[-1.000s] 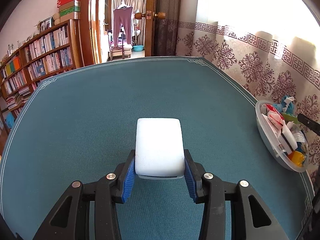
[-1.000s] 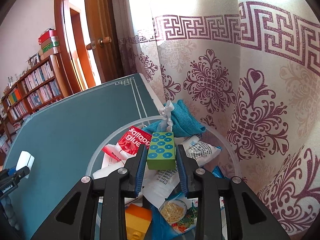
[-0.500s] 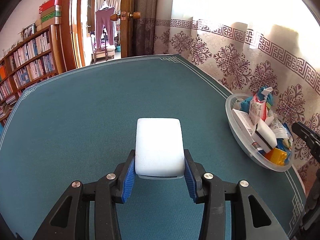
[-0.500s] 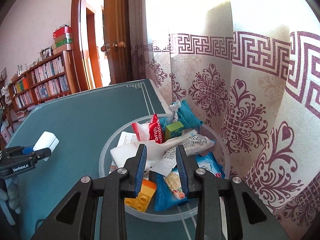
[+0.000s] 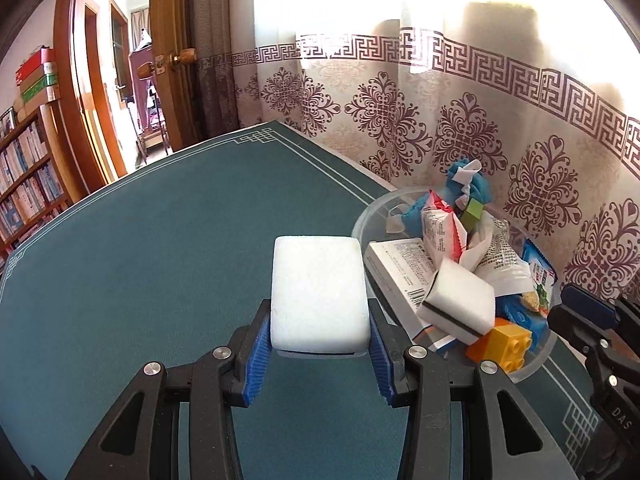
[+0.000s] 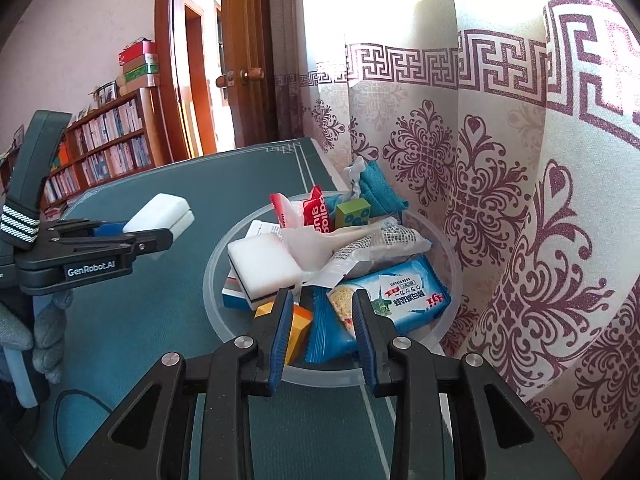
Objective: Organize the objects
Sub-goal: 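Lower the white sponge into the bowl and open the left gripper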
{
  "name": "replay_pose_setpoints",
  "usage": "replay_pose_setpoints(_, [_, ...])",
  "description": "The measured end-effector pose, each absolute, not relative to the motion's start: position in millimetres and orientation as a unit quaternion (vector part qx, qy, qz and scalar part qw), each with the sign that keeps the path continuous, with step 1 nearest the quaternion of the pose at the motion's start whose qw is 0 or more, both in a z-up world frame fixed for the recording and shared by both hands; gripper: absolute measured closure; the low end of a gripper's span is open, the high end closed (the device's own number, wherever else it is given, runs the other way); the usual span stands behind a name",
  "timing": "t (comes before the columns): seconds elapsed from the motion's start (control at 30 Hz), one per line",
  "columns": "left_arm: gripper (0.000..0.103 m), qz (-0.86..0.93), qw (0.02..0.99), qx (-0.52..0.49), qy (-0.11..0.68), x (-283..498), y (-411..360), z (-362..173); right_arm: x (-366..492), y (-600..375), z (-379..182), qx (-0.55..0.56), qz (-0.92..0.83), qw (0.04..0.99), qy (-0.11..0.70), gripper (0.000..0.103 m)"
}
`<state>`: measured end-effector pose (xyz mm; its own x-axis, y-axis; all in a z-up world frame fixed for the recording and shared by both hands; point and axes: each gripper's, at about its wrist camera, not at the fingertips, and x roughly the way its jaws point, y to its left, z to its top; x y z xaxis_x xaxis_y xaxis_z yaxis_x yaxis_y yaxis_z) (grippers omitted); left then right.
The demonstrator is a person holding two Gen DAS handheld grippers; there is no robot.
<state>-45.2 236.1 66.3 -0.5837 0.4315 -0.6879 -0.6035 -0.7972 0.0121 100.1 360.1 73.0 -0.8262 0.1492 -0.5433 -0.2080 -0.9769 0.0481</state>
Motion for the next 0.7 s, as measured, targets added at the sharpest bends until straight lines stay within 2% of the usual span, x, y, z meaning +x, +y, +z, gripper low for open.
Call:
replay_pose_setpoints(0.5, [0.055,0.829,0.393,-0.373,0.138,-72,298,63,104,366,77,-0.273,0.957,0.077,0.068,0.071])
replay_pose_setpoints(0.6, [0.048,0.826,0.397,-0.375,0.140,-75,305,62,104,368,78,-0.271,0.957,0.077,0.071,0.071])
replay_pose_setpoints(0.67, [0.034,0.822,0.402,-0.380,0.131,-78,305,62,104,369,78,-0.271,0.957,0.077,0.072,0.071])
replay_pose_setpoints(0.7, [0.033,0.821,0.404,-0.383,0.126,-78,305,62,104,369,78,-0.271,0.957,0.077,0.073,0.071])
